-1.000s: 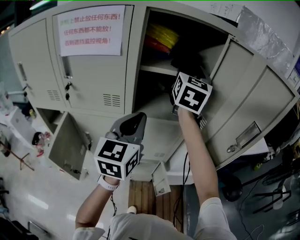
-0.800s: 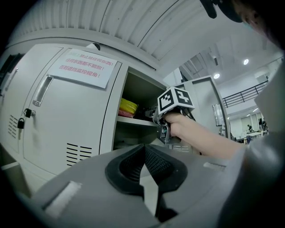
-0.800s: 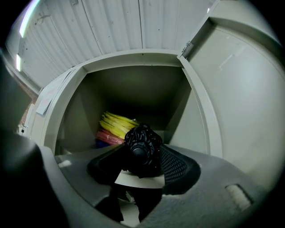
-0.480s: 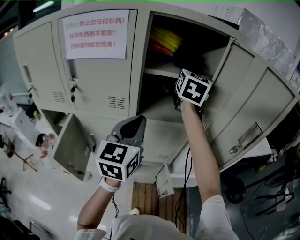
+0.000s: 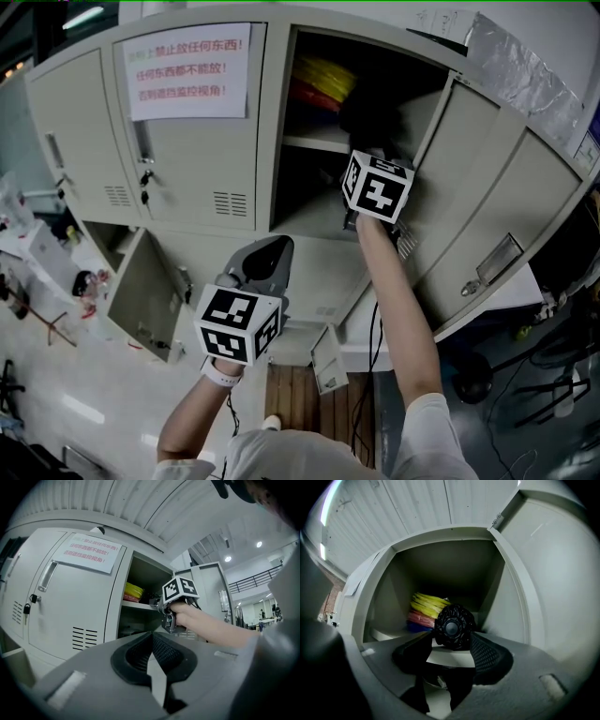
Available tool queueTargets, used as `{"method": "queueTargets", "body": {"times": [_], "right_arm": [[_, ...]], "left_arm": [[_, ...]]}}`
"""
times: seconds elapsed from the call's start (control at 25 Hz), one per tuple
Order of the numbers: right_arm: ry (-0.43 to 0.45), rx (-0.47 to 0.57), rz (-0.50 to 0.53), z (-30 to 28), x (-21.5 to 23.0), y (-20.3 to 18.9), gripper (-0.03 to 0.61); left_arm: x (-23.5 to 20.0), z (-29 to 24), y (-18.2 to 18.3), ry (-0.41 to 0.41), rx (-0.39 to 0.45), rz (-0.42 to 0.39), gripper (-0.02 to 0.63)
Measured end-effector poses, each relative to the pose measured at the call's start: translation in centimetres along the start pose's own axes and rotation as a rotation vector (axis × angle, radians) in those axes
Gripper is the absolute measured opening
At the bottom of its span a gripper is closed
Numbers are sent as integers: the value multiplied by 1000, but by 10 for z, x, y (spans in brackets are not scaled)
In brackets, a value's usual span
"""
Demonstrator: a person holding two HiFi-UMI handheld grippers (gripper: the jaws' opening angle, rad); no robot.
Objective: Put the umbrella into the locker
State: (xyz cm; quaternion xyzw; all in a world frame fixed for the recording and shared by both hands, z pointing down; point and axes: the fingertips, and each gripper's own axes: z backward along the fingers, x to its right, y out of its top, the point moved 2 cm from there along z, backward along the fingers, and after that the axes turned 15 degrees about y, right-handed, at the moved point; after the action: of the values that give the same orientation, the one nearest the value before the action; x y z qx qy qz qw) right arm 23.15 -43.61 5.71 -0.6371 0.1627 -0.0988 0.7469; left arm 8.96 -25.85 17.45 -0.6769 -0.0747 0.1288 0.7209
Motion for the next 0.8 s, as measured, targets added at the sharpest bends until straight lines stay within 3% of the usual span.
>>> {"method": "queueTargets", "body": {"times": [0.48, 0.8], "right_arm": [[46, 9, 27, 34, -24, -26, 247], [130, 26, 53, 77, -48, -39, 247]], "left_arm": [[5, 5, -10, 9, -17, 6, 17], [9, 5, -29, 15, -32, 39, 17]]}}
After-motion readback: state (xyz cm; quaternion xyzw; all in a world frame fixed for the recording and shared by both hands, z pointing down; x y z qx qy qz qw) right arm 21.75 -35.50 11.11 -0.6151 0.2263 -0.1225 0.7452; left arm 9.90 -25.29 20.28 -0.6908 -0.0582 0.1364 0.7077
